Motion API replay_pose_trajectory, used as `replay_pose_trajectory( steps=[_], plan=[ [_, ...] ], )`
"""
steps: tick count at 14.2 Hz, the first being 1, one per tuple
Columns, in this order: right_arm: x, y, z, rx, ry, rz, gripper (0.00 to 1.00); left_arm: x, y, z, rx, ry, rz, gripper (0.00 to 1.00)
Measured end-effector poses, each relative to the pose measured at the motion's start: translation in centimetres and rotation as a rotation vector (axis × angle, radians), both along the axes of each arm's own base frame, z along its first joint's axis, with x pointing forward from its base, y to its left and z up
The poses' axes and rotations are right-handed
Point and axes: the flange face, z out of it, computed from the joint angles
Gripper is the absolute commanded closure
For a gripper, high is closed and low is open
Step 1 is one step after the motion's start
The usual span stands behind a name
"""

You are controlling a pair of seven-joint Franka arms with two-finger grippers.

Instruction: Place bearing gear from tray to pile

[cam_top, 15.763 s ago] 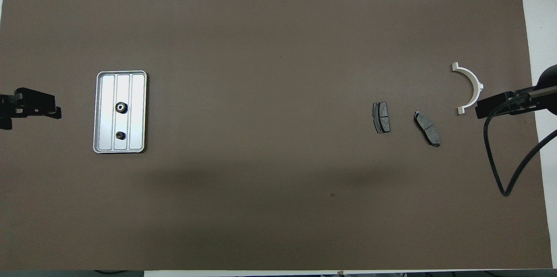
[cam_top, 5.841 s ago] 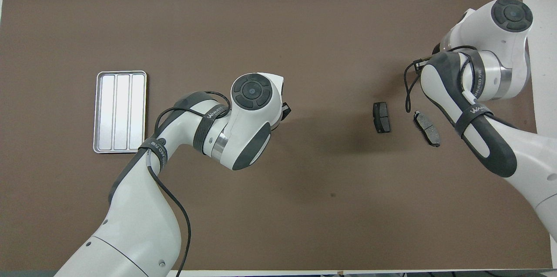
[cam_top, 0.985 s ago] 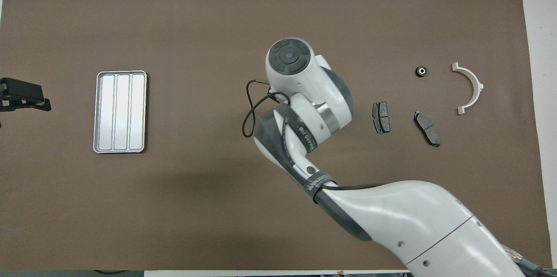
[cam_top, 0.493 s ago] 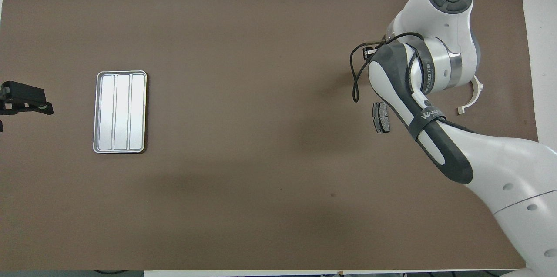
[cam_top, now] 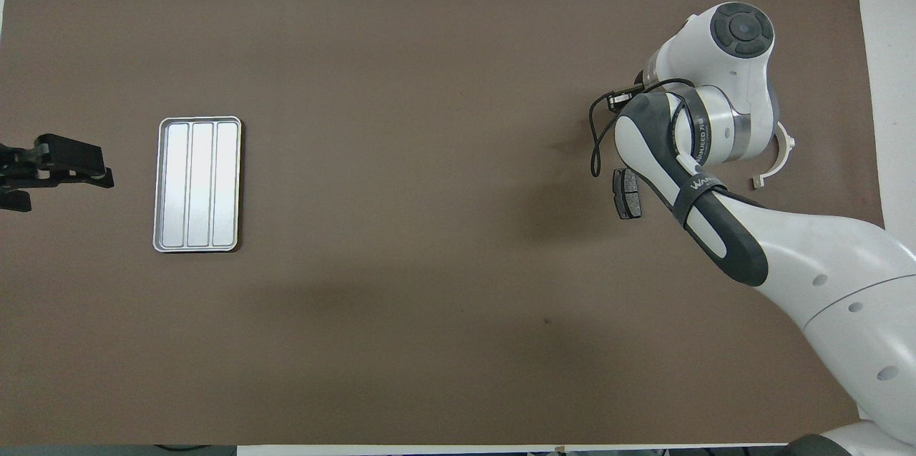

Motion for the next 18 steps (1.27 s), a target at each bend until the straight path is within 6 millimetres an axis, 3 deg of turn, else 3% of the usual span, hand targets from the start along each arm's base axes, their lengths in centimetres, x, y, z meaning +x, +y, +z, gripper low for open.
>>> replay_pose_trajectory(
  steps=[1, 2, 7, 11, 18],
  plan=[
    [0.0, -0.2, 0.0, 0.0, -0.002, 0.0, 0.7, -0.1, -1.2, 0.0, 0.0, -0.001, -0.021, 0.0],
    [0.1, -0.2, 0.0, 0.0, -0.003, -0.001, 0.01, -0.1, -1.6, 0.0, 0.0, -0.002, -0.028, 0.0],
    [-0.1, -0.1, -0.3, 0.001, 0.003, 0.002, 0.0, 0.0, -0.8, 0.0, 0.016, -0.006, -0.029, 0.0],
    [-0.1, -0.3, -0.3, 0.0, 0.003, -0.001, 0.0, 0.0, -0.4, 0.0, 0.045, -0.008, -0.129, 0.0],
    [0.3, -2.4, 0.4, -0.002, -0.01, -0.023, 0.0, 0.1, 0.0, 0.0, 0.046, -0.011, -0.141, 0.0]
  ],
)
